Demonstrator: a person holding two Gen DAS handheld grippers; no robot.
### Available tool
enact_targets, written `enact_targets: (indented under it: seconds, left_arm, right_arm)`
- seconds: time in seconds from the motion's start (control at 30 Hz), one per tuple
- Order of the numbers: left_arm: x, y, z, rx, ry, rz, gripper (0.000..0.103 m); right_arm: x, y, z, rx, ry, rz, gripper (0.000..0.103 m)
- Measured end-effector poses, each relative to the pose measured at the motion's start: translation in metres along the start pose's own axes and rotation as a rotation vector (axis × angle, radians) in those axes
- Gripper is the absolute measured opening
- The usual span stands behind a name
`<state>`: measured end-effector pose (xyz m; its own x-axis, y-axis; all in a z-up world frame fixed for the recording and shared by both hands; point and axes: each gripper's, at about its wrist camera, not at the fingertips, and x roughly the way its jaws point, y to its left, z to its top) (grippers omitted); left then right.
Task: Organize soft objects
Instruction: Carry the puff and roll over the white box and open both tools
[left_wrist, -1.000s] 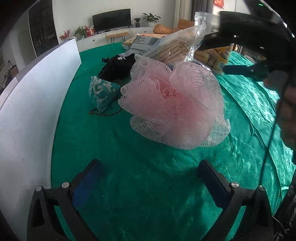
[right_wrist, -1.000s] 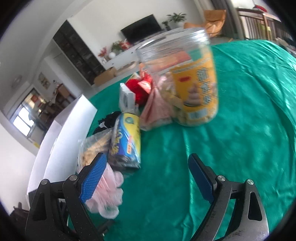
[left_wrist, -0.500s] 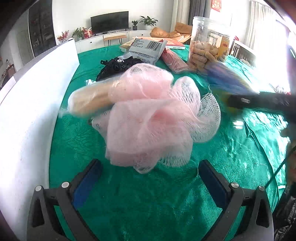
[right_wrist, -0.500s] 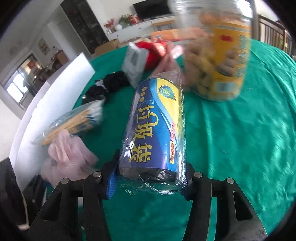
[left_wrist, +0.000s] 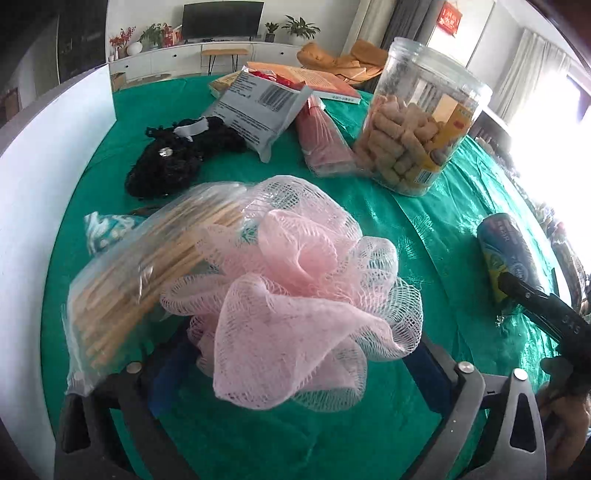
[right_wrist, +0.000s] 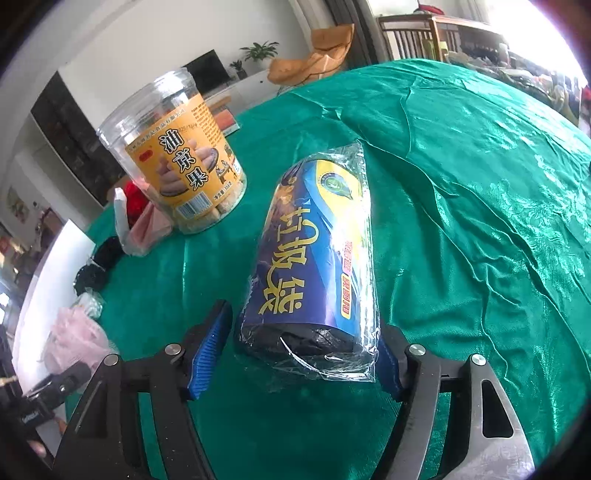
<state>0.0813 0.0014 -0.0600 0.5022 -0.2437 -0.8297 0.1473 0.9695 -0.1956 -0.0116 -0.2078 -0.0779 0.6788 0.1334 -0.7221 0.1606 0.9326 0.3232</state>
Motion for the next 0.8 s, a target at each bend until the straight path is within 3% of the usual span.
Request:
enact_targets:
  seconds: [0.07,0.1,0.17,0.23,0.3,0.33,0.4,0.47,0.57,0.7,0.8]
  left_arm:
    - [0.001,-0.007,0.001,0.031,-0.018,0.051,0.055]
    - [0.003,-0.007,0.003,0.036,-0.009,0.025,0.046]
    - [0.003,-0.007,0.004,0.025,0.001,-0.020,0.033]
    - [0.000,-0.009,0.003,0.037,0.012,-0.067,0.030]
    - [-0.008,-0.017,-0.001,0.080,0.010,-0.079,0.029]
    - [-0.012,-0.019,-0.004,0.100,0.005,-0.083,0.030]
    - [-0.017,-0.020,-0.012,0.111,-0.014,-0.106,0.046]
    - [-0.018,-0.016,-0.024,0.119,-0.003,-0.122,0.092]
    - [-0.019,-0.010,-0.034,0.123,-0.003,-0.124,0.096]
    - [-0.014,-0.027,-0.022,0.150,-0.005,-0.111,0.096]
    - [-0.003,-0.043,-0.011,0.182,0.003,-0.048,0.096]
  right_arm:
    - [-0.003,-0.008,-0.005,0.009,0.043,0.019,0.076]
    - [-0.002,-0.015,0.004,0.010,0.076,0.026,0.076]
    - [0.004,-0.016,0.023,-0.009,0.138,0.027,0.078]
    - [0.020,-0.017,0.046,-0.049,0.194,0.020,0.078]
    - [0.027,-0.021,0.059,-0.038,0.227,0.014,0.057]
    - [0.036,-0.031,0.075,-0.027,0.231,0.020,0.055]
    - [0.037,-0.029,0.094,-0.070,0.214,-0.040,0.055]
    - [0.034,-0.026,0.109,-0.149,0.175,-0.094,0.055]
    - [0.032,-0.022,0.112,-0.199,0.196,-0.105,0.055]
    - [0.051,-0.045,0.119,-0.223,0.245,-0.127,0.055]
    - [0.059,-0.041,0.129,-0.203,0.184,-0.139,0.055]
